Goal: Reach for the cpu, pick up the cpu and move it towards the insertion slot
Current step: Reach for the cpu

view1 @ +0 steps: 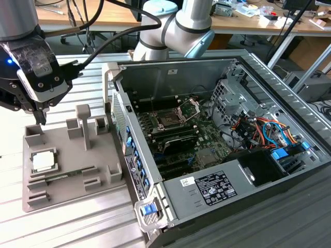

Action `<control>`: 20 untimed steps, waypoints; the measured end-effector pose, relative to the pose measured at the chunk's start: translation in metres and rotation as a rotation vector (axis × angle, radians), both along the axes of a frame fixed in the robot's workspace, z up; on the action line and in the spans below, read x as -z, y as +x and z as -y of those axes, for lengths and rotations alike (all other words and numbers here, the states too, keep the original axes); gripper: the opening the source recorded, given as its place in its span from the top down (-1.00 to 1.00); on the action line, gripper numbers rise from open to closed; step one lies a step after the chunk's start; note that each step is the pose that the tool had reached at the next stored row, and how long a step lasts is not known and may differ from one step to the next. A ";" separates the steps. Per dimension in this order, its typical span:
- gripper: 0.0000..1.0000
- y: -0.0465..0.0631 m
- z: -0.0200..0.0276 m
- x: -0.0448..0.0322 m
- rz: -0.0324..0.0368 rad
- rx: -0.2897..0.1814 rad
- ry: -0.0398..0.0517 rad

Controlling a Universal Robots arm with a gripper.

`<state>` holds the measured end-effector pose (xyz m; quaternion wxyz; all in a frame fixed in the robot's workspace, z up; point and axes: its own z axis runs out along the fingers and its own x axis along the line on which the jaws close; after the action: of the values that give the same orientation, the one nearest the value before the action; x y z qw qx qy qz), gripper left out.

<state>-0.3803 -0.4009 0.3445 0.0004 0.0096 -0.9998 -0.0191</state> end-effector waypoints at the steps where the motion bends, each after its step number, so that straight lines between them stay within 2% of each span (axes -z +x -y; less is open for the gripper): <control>1: 0.79 0.000 0.0000 0.0001 0.0000 0.000 0.0000; 9: 0.79 0.000 0.0000 0.0015 0.0000 0.000 0.0000; 11: 0.79 0.000 0.0000 0.0052 0.0000 0.000 0.0000; 20: 0.79 0.000 0.0000 0.0095 0.0001 0.000 0.0000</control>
<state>-0.3803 -0.4009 0.3350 0.0004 0.0096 -0.9998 -0.0191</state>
